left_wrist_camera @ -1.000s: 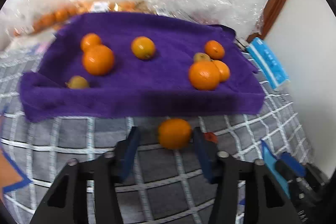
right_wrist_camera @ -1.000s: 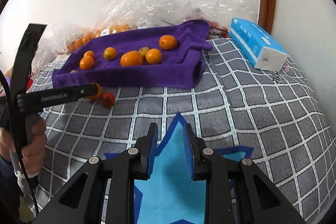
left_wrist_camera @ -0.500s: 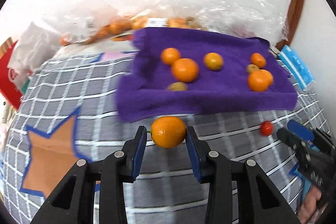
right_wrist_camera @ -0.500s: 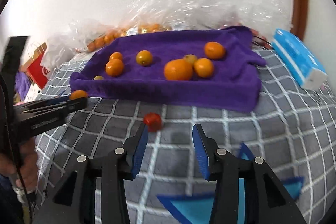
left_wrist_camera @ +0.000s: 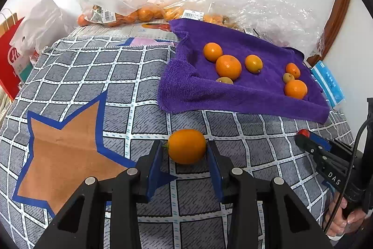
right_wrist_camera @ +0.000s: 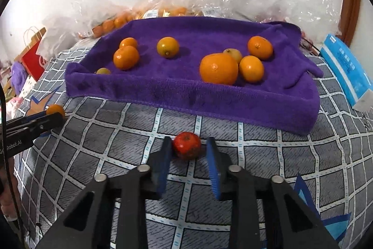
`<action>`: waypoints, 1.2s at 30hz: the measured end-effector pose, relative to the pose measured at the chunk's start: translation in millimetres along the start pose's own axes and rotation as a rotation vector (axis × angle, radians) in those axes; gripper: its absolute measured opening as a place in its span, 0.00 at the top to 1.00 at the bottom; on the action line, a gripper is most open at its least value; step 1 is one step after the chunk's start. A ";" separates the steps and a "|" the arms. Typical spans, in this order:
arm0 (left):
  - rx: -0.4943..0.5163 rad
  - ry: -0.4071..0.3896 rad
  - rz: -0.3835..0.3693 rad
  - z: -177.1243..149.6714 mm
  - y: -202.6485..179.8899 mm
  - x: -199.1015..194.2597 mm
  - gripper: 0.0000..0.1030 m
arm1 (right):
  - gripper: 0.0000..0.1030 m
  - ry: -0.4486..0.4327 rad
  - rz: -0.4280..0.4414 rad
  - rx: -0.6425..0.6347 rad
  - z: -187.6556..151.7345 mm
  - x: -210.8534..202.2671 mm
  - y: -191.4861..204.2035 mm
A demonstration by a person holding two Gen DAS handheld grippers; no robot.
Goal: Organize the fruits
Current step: 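Lift the red apple and orange and carry them over the purple towel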
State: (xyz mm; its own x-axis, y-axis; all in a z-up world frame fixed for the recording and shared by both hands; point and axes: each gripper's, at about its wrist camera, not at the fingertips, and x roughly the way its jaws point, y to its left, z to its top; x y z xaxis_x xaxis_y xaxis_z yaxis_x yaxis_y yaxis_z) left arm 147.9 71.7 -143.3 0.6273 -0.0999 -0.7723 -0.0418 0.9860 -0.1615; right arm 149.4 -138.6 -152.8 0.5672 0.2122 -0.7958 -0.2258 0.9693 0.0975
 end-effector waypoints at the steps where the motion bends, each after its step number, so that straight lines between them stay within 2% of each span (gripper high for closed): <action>1: -0.003 -0.004 -0.003 0.1 0.4 -1.2 0.65 | 0.76 -0.004 -0.006 -0.005 -0.6 -0.1 1.0; 8: -0.030 -0.011 -0.039 -1.4 -0.1 -13.8 0.65 | 0.76 -0.019 -0.018 0.021 -2.3 -14.0 1.3; 19: -0.032 -0.037 -0.081 -5.7 -13.1 -46.1 0.65 | 0.76 -0.084 -0.054 0.052 -10.5 -67.5 3.8; 30: -0.052 -0.020 -0.101 -18.9 -22.3 -69.8 0.65 | 0.76 -0.123 -0.048 0.082 -23.3 -105.2 11.3; 36: -0.056 -0.041 -0.116 -17.1 -24.3 -84.2 0.65 | 0.76 -0.150 -0.052 0.095 -26.0 -123.0 12.2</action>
State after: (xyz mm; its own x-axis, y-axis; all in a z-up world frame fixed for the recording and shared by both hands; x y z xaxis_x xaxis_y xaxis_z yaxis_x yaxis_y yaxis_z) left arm 82.8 53.9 -84.8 0.6618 -0.2066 -0.7207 -0.0092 0.9590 -0.2834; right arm 56.3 -156.1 -69.2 0.6895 0.1709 -0.7038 -0.1211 0.9853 0.1206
